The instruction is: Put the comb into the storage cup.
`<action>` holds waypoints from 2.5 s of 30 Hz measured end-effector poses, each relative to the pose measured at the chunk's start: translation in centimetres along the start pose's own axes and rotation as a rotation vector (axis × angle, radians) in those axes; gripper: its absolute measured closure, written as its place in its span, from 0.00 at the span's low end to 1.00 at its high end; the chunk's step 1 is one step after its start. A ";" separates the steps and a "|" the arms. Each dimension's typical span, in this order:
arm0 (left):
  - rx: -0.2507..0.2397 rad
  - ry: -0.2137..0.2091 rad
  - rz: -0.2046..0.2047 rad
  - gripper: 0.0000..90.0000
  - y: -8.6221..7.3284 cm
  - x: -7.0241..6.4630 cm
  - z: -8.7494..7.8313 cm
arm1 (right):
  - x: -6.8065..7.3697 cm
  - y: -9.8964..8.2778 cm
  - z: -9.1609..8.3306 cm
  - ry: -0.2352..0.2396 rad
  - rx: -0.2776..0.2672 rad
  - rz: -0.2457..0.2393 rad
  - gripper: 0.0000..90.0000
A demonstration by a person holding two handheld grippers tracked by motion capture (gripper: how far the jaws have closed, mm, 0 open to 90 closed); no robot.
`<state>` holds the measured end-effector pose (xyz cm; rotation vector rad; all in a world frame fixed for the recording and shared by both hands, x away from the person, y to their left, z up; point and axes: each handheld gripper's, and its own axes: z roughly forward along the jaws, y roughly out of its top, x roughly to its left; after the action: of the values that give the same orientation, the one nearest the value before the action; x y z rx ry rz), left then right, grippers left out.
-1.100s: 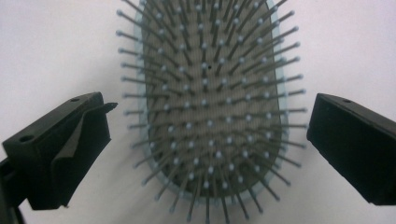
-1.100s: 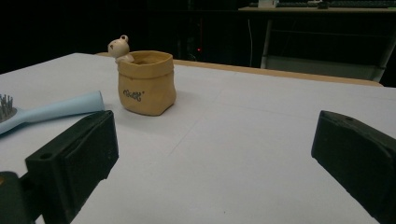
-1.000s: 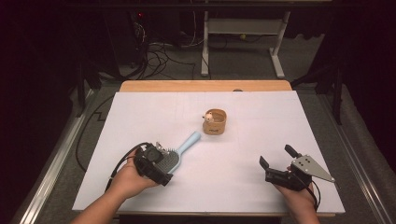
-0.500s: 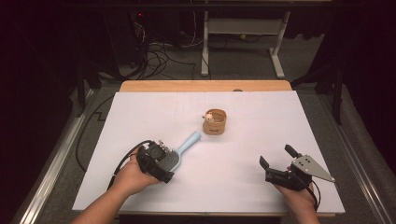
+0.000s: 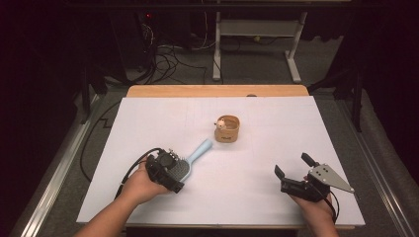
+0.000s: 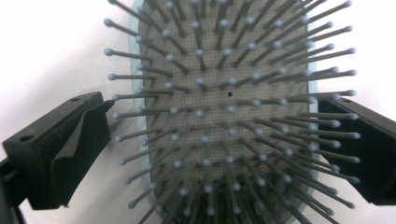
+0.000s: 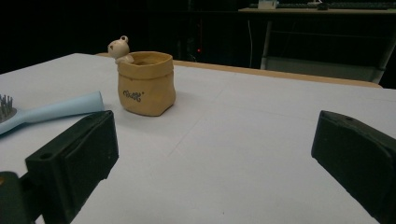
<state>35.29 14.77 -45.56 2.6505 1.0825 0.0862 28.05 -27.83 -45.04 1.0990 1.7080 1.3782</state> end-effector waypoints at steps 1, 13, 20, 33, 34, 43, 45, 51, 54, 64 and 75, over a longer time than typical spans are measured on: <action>0.001 -0.002 0.000 0.00 0.0 0.0 0.0 | 0.0 0.0 0.0 0.000 -0.001 -0.001 0.02; -0.001 -0.011 -0.022 0.00 0.1 0.2 0.1 | 0.1 0.0 0.1 0.002 0.000 -0.007 0.02; -0.007 -0.007 -0.027 0.00 0.0 0.1 0.2 | 0.2 0.0 0.1 0.002 0.003 -0.008 0.02; 0.014 -0.007 -0.034 0.02 0.3 0.1 0.1 | 0.2 0.0 0.1 -0.002 0.000 -0.009 0.02; 0.011 -0.006 -0.037 0.03 0.3 0.1 0.1 | 0.2 0.0 0.1 -0.002 0.001 -0.008 0.02; -0.010 0.006 -0.025 0.22 0.2 0.2 -0.5 | 0.2 0.0 0.1 -0.004 0.002 -0.012 0.02; -0.008 0.005 -0.027 0.22 0.2 0.1 -0.5 | 0.2 0.0 0.1 -0.004 0.002 -0.012 0.02; 0.000 0.013 -0.031 0.23 0.3 0.0 -0.5 | 0.2 0.0 0.1 -0.007 0.002 -0.009 0.02; 0.007 0.012 -0.032 0.23 0.4 0.0 -0.6 | 0.2 0.0 0.1 -0.007 0.002 -0.007 0.02; -0.005 0.012 -0.004 0.23 0.3 0.0 -0.7 | 0.1 0.0 0.1 -0.008 0.000 -0.005 0.02; -0.002 0.019 0.054 0.23 -0.2 -0.7 -1.1 | 0.1 -0.1 0.1 -0.007 0.005 -0.006 0.02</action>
<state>34.49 14.65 -44.52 2.6828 1.0164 0.1232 28.08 -27.67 -45.12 1.0989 1.7094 1.3658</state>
